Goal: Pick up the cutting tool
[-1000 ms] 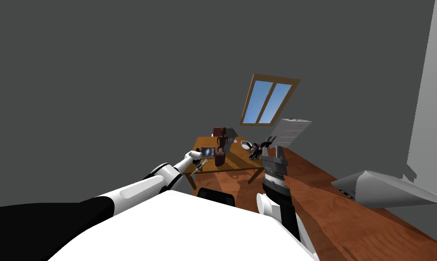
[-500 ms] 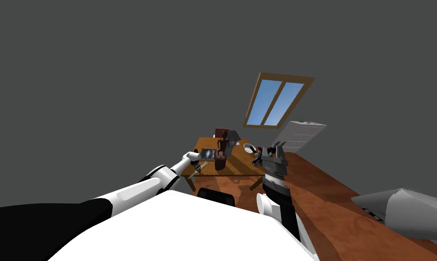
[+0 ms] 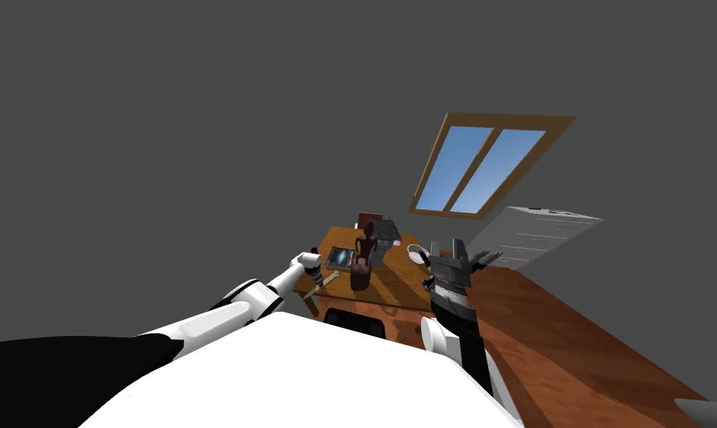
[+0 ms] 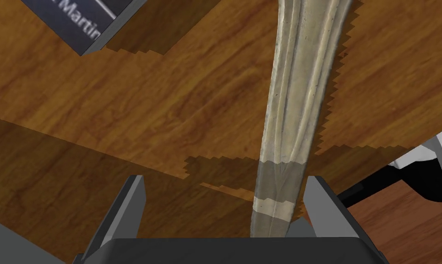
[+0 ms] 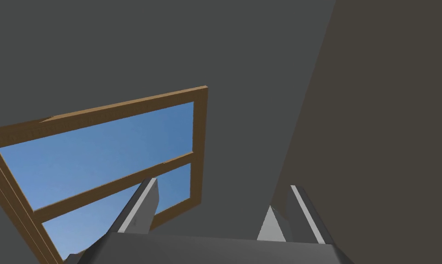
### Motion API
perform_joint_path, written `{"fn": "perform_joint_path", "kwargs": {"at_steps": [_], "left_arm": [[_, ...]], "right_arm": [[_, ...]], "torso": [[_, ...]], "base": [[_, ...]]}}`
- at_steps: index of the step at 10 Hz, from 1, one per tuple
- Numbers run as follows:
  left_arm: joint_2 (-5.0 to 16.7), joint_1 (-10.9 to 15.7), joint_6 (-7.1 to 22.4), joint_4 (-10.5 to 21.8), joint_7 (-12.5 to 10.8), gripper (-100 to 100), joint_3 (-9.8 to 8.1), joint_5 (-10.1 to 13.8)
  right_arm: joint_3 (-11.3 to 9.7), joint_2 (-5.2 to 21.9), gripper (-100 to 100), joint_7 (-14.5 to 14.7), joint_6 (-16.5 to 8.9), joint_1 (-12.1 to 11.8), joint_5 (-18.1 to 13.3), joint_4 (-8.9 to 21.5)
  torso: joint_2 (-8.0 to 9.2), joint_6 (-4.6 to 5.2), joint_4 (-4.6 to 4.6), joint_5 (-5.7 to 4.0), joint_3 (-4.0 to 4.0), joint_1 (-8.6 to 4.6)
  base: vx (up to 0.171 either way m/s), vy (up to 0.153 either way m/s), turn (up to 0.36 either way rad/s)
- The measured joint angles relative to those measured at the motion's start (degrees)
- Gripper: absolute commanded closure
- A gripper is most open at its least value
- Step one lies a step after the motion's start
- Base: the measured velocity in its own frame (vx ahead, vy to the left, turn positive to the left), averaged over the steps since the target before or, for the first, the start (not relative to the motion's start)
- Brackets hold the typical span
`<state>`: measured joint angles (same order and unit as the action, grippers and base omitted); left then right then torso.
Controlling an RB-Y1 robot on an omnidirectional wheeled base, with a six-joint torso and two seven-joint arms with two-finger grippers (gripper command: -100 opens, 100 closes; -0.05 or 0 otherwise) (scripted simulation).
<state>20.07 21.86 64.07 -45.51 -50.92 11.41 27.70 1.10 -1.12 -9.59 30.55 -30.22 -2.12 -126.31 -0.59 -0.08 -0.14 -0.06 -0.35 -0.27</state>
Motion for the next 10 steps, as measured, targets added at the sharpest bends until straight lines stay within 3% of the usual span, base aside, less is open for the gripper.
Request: {"fn": "perform_joint_path", "kwargs": {"at_steps": [5, 8, 10], "left_arm": [[2.73, -3.43, -1.71, -1.29, 8.54, -100, -0.35, 2.84], [4.77, -7.13, -1.1, -5.74, 12.67, -100, -0.43, 4.17], [5.68, -8.71, -1.47, -6.5, 15.74, -100, -0.56, 4.89]], "right_arm": [[0.0, 0.0, 0, 0.0, 0.0, -0.01, 0.0, 0.0], [0.0, 0.0, 0, 0.0, 0.0, 0.0, 0.0, 0.0], [0.0, 0.01, 0, 0.0, 0.0, 0.02, 0.0, 0.0]], "torso": [[0.05, -0.04, 0.02, 0.0, 0.04, -0.02], [0.15, -0.03, 0.04, 0.01, 0.09, 0.0], [0.13, 0.14, 0.01, 0.14, 0.06, 0.15]], "base": [[0.13, -0.114, 0.232], [0.097, -0.111, 0.199], [0.101, -0.096, 0.193]]}}
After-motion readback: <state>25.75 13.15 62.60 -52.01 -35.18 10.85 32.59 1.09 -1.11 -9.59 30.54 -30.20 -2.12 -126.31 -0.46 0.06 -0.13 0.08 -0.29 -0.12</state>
